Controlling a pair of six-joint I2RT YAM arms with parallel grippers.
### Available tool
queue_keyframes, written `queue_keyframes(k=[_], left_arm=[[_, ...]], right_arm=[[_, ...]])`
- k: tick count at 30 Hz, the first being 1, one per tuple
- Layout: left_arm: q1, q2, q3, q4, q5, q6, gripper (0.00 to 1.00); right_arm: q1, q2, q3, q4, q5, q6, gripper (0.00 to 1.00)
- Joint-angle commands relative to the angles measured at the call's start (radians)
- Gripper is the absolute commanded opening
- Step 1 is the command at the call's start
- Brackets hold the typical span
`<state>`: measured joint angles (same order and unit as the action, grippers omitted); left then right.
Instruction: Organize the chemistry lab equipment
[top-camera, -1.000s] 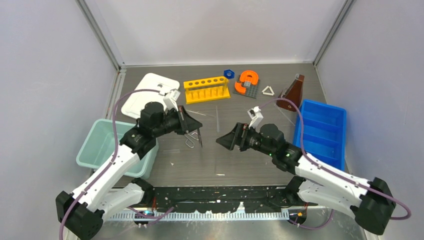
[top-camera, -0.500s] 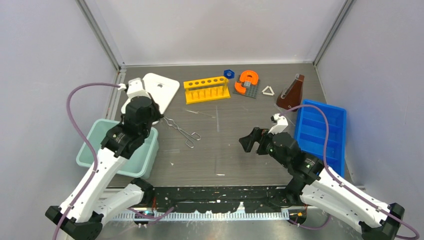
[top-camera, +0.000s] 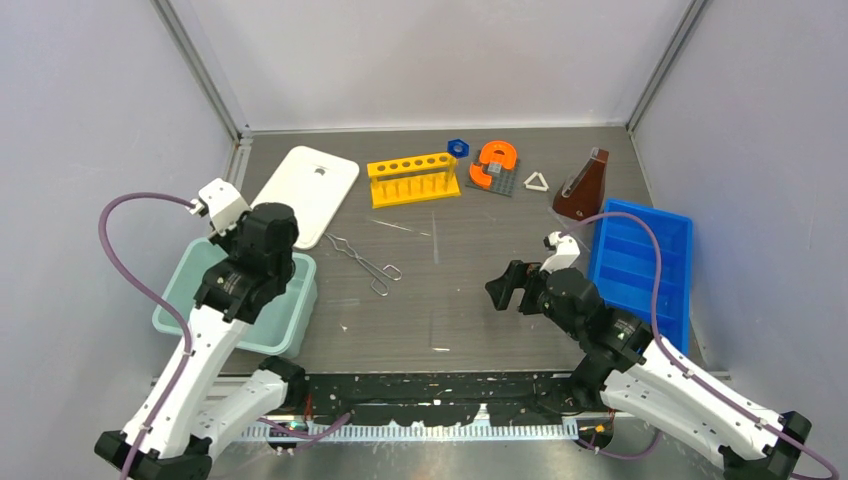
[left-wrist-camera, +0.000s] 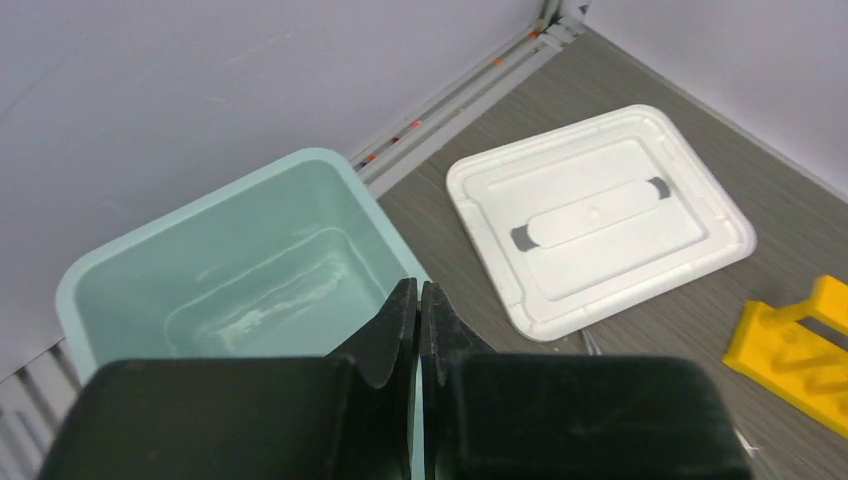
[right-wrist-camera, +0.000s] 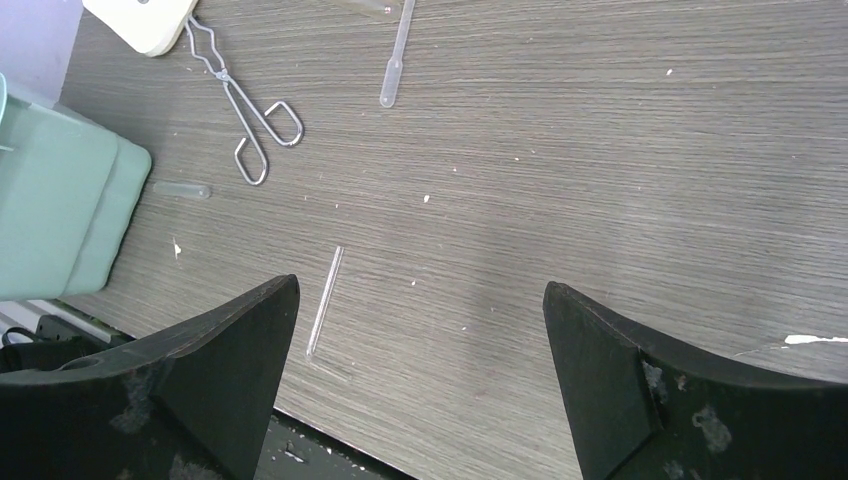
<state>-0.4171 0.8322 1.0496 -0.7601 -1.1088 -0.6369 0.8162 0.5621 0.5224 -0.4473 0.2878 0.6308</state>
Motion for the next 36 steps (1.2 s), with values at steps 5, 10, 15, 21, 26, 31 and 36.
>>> queue_keyframes(k=[5,10,15,21,26,31,36], left_arm=[[0.178,0.03,-0.065,-0.136,0.029,-0.229,0.0],[0.305,0.07,-0.115,-0.175,0.147,-0.312,0.0],[0.369,0.111,-0.154,-0.22,0.171,-0.39,0.0],[0.458,0.156,-0.219,-0.186,0.268,-0.411,0.0],[0.479,0.19,-0.217,-0.223,0.26,-0.449,0.05],[0.48,0.193,-0.19,-0.288,0.225,-0.507,0.18],[0.481,0.182,-0.151,-0.35,0.208,-0.528,0.29]], right_arm=[[0.0,-0.004,0.005,-0.007,0.027,-0.003,1.0],[0.001,-0.005,0.008,-0.022,0.037,0.013,0.99],[0.0,0.001,0.015,-0.044,0.054,0.03,0.99],[0.0,-0.001,0.016,-0.049,0.053,0.03,0.99],[0.0,0.0,0.021,-0.06,0.055,0.031,0.99],[0.0,-0.001,0.028,-0.073,0.063,0.037,0.99],[0.0,-0.001,0.035,-0.083,0.061,0.049,0.99]])
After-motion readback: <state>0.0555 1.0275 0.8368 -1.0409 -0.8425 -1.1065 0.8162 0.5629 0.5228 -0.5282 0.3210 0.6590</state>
